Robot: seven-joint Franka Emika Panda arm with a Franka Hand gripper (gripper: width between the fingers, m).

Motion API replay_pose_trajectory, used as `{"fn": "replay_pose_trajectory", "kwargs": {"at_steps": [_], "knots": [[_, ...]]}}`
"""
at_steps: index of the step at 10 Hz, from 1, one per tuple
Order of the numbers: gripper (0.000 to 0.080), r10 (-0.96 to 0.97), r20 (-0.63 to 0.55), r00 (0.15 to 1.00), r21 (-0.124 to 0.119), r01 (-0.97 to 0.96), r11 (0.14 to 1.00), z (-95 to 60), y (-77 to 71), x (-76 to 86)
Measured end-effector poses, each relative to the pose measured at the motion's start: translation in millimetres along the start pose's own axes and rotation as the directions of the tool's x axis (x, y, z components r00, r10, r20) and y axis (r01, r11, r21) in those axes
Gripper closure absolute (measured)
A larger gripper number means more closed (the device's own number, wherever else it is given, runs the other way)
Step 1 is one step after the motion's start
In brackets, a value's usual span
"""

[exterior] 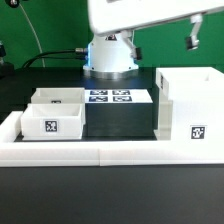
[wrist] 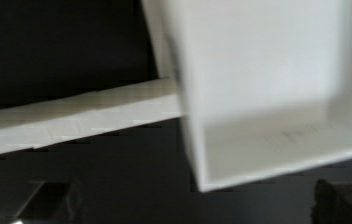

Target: Assemble drawer

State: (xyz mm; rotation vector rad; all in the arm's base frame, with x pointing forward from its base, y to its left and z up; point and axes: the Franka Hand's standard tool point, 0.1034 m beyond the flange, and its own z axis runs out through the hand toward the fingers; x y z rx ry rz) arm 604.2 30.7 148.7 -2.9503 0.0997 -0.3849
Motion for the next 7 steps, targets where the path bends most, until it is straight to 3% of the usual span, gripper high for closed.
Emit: {"fn": "replay_pose_trajectory", "kwargs": {"at_steps": [2, 4, 7], "knots": [[0.015, -0.121, 0.076, 0.99, -0.003, 0.121, 0.993, -1.0, 36.1, -12.0], [0.015, -0.128, 0.144, 0.981, 0.012, 0.127, 0.992, 0.0, 64.7, -22.8], [0.015, -0.113, 0.137, 0.984, 0.006, 0.113, 0.994, 0.4, 64.0, -21.0]]}}
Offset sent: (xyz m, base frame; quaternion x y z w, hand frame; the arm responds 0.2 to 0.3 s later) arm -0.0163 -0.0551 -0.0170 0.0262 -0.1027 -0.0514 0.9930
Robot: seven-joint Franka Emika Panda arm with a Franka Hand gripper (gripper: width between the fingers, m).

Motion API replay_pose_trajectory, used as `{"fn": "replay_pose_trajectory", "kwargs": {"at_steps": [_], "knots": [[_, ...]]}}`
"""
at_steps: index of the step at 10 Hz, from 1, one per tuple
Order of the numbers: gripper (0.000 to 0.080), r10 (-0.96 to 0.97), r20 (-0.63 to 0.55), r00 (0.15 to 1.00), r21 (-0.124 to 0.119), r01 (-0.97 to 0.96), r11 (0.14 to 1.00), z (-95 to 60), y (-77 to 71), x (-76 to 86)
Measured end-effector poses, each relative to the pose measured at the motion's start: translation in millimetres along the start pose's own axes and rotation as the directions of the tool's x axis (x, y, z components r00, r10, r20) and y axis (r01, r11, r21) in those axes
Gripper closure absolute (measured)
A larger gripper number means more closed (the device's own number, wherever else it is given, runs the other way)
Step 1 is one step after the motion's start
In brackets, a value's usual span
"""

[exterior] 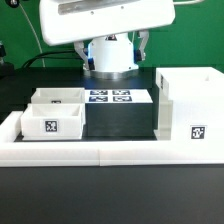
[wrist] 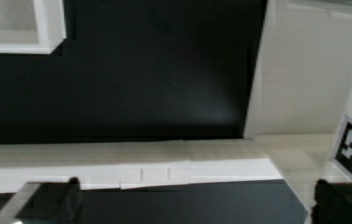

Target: Assemble drawer

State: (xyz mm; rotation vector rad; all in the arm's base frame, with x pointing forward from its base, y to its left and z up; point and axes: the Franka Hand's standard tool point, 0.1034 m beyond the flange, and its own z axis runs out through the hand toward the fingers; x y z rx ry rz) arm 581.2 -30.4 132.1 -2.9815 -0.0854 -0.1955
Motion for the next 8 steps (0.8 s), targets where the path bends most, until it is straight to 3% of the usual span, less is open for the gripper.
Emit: {"fn": "replay_pose_trajectory", "kwargs": {"at_steps": [2, 3, 6, 7, 8], "knots": [[0.015, 0.008, 0.028, 1.0, 0.011, -0.009, 1.0, 1.8, 2.6, -4.4], [0.015, 0.026, 0.081, 0.996, 0.03, -0.029, 0.999, 4.1, 11.0, -9.6], [0.015, 0.052, 0.13, 0.99, 0.026, -0.056, 0.998, 18.8, 39.6, -17.0], [0.015, 0.077, 0.132, 0.988, 0.003, -0.079, 0.997, 39.0, 47.6, -36.3], [0.015, 0.069, 0.089, 0.994, -0.045, -0.065, 0.997, 48.1, 53.0, -41.5]]}}
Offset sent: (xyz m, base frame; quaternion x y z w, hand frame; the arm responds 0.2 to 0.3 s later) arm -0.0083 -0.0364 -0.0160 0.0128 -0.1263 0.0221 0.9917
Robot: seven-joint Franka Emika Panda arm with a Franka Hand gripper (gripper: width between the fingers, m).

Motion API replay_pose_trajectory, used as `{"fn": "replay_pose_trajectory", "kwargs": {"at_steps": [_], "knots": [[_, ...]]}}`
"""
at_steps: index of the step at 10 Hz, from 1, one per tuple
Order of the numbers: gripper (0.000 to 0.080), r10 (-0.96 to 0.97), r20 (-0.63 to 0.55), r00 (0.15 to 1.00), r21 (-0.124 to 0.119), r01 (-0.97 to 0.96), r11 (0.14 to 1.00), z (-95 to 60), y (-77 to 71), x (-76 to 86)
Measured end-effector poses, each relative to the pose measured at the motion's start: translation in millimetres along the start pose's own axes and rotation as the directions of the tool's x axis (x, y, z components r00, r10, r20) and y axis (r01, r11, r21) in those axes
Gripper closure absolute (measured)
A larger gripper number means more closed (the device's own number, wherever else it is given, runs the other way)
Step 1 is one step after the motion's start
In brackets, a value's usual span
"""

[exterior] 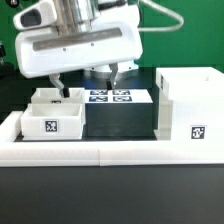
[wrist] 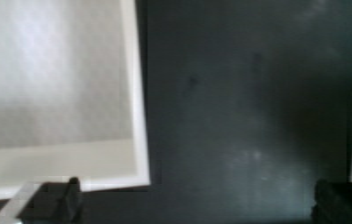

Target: Assemble drawer

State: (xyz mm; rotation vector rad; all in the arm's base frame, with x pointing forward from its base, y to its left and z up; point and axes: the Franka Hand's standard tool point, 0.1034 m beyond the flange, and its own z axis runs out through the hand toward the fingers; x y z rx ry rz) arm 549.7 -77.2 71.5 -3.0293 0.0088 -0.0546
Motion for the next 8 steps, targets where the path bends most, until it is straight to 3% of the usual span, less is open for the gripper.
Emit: {"fn": "replay_pose_trajectory", "kwargs": {"at_steps": [5, 7, 8], "knots": [[0.015, -0.002, -0.001, 1.0, -0.003, 0.002, 1.0, 1.6, -0.3, -1.4], [0.015, 0.009, -0.023, 1.0, -0.043, -0.01, 0.999, 18.8, 6.6, -21.8], [0.015, 0.01, -0.02, 1.0, -0.049, -0.011, 0.999, 22.8, 10.4, -27.8]]}}
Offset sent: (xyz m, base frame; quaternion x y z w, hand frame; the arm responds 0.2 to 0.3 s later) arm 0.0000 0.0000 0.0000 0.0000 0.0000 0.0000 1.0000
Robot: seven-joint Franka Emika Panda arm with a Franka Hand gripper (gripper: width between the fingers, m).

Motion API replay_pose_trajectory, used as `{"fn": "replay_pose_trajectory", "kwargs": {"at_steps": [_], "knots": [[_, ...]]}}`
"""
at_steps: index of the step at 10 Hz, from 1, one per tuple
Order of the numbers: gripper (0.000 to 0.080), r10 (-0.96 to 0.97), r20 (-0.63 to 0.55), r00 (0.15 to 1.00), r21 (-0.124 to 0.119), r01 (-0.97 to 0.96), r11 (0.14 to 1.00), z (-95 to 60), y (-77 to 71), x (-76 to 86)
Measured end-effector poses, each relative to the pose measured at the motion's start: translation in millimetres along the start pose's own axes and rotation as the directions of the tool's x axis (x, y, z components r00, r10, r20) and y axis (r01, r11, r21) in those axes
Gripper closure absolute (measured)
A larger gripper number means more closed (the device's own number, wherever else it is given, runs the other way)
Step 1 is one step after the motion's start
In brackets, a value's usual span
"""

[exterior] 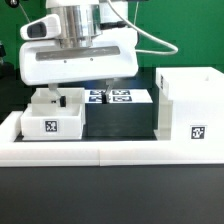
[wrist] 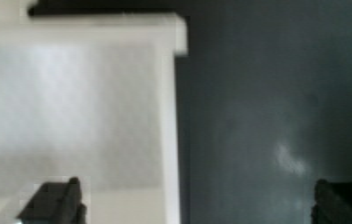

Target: Assemble drawer

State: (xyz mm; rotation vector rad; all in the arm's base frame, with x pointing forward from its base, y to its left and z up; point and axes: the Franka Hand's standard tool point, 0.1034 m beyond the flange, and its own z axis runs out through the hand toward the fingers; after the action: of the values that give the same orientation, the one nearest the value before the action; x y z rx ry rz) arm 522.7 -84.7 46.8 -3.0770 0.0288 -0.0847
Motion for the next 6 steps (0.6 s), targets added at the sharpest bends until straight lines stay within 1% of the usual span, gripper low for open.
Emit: {"fn": "replay_pose_trajectory", "kwargs": {"at_steps": [2, 3, 6], "knots": [[0.015, 0.006, -0.014, 1.0, -0.023, -0.006, 1.0, 13.5, 14.6, -14.7], [0.015, 0.01, -0.005, 1.0, -0.024, -0.01, 1.0, 19.5, 16.3, -19.3], [0.015, 0.013, 0.004, 1.0, -0.034, -0.013, 0.999, 31.0, 18.2, -24.6]]}}
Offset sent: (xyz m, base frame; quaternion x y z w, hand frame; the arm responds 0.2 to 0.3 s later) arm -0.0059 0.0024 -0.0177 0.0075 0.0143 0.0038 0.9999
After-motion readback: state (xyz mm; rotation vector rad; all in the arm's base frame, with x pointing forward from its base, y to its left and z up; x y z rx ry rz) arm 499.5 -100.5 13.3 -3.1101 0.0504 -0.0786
